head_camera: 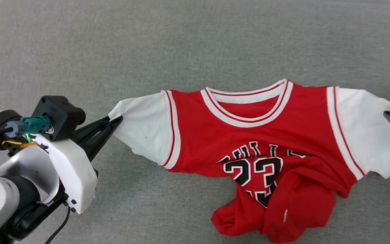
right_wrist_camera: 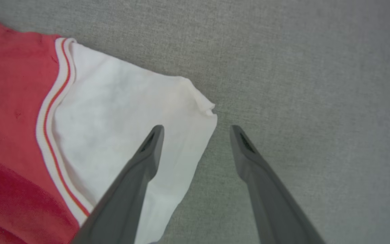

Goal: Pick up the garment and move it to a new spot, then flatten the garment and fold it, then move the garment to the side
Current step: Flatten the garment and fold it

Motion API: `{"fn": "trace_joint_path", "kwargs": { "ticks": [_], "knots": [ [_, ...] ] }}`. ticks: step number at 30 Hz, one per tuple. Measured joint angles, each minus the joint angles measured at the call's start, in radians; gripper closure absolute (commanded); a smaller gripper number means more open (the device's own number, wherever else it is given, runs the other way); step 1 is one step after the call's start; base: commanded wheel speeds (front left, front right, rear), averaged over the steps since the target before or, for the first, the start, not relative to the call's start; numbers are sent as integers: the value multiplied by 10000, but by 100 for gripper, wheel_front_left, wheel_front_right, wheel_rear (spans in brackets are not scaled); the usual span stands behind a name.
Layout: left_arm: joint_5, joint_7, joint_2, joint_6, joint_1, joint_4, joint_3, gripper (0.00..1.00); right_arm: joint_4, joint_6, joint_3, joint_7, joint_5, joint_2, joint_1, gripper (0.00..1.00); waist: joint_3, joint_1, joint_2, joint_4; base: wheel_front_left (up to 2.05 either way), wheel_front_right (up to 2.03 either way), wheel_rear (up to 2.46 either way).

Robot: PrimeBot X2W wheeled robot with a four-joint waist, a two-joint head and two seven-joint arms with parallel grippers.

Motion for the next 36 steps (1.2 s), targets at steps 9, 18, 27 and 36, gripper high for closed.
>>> {"fn": "trace_joint_path", "kwargs": {
  "ticks": [9,18,27,36],
  "knots": [
    [261,-86,-416,-257,-338,138,-211,100,1413,-2,111,-75,-652,161,-352,0,658,0,0,630,0,0,0],
    [313,-125,-548,-362,-383,422,-351,100,1730,0,746,-295,-460,-33,-375,100,584,0,0,716,0,0,0],
    [35,-472,-752,-359,-185,865,-318,100,1244,0,1191,-1595,272,-332,43,100,-289,1,0,452,0,0,0],
    [-86,-1062,-462,267,279,1037,180,100,-399,0,1012,-2669,1354,-1181,377,100,-1801,1,0,21,0,0,0]
  ]
}}
